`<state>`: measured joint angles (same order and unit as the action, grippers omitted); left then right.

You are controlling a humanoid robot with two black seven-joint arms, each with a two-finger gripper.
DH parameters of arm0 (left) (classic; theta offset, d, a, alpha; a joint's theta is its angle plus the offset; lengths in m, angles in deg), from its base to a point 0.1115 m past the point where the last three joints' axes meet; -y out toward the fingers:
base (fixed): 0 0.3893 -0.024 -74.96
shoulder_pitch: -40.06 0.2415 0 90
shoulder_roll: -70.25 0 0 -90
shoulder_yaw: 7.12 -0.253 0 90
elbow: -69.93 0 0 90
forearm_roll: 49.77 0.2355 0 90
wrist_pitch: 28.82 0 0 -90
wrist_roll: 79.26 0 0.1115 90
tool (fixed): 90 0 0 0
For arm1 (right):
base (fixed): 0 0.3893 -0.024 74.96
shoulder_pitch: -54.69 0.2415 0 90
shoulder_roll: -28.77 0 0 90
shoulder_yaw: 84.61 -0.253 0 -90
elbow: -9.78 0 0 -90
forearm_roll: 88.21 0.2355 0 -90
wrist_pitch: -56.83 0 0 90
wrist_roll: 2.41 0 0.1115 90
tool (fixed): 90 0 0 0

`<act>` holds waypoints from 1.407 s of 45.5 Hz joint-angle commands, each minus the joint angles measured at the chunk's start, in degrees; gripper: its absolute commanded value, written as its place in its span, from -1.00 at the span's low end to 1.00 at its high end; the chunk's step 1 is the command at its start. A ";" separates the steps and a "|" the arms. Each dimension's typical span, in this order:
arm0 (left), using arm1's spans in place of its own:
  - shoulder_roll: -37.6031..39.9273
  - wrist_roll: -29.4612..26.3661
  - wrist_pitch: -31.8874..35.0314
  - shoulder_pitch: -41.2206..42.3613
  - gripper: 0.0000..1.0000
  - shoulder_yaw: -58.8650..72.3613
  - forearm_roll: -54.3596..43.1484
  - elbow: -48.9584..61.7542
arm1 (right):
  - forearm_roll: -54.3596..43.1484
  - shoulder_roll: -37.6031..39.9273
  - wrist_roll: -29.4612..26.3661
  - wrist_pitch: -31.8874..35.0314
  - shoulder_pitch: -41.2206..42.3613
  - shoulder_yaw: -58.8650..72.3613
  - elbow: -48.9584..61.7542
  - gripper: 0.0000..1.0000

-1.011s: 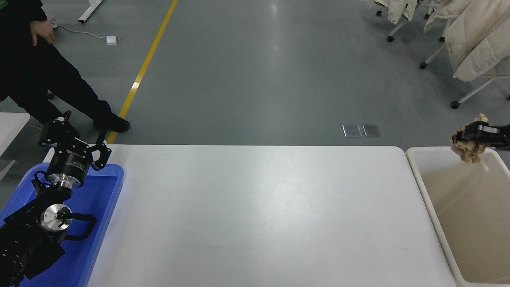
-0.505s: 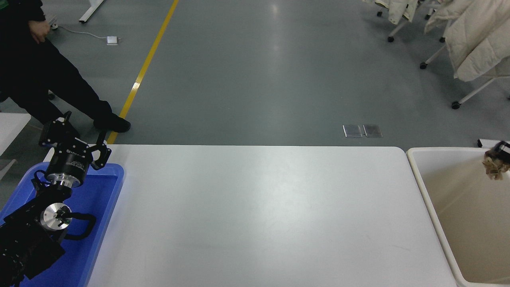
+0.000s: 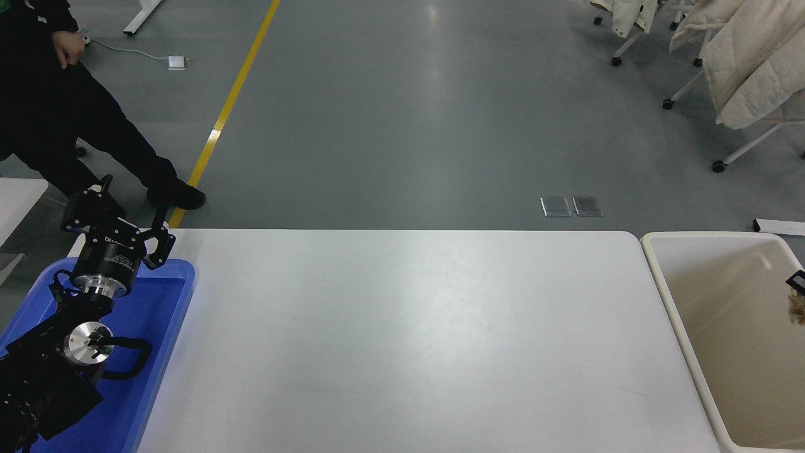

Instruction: Clean the table surface

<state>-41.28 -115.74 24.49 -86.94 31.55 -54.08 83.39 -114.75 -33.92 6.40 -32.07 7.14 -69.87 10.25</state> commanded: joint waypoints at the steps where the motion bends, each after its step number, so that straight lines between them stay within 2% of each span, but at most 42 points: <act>1: 0.00 0.00 0.05 0.00 1.00 0.00 0.00 -0.01 | 2.90 -2.87 -4.86 -2.33 -1.58 0.03 0.24 -1.00; 12: 0.00 0.00 0.05 0.00 1.00 0.00 0.00 -0.01 | 4.91 -3.40 -5.48 -2.85 -1.94 -0.15 0.06 -1.00; 13: 0.00 0.00 0.05 0.00 1.00 -0.09 0.00 -0.01 | 5.53 -3.31 -5.47 -3.20 -1.94 -0.15 0.06 -0.49; 14: 0.00 0.00 0.05 0.00 1.00 0.00 0.00 -0.01 | 6.14 -3.31 -5.47 -3.99 -1.94 -0.15 0.24 0.32; 15: 0.00 -0.09 0.05 0.00 1.00 0.00 0.00 -0.01 | 6.58 -3.23 -5.47 -4.43 -1.76 -0.15 0.06 0.99; 39: 0.00 0.00 0.05 0.00 1.00 0.00 0.00 -0.01 | 8.35 -0.24 -5.39 -5.32 -0.79 -2.08 -2.92 1.00; 49: 0.00 0.00 0.05 0.00 1.00 0.00 0.00 0.08 | 8.52 4.85 -5.39 -5.76 -0.09 -4.62 -10.12 1.00; 59: 0.00 0.00 0.05 0.00 1.00 0.00 0.00 0.08 | 8.52 18.12 -4.86 -5.49 1.76 -24.20 -32.96 1.00; 64: 0.00 0.00 0.05 0.00 1.00 0.00 0.00 -0.01 | 8.52 20.42 -4.77 -5.14 0.97 -34.67 -40.89 1.00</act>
<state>-41.28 -115.74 24.54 -86.96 31.55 -54.07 83.40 -106.33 -21.73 1.40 -37.52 8.19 -86.21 -12.77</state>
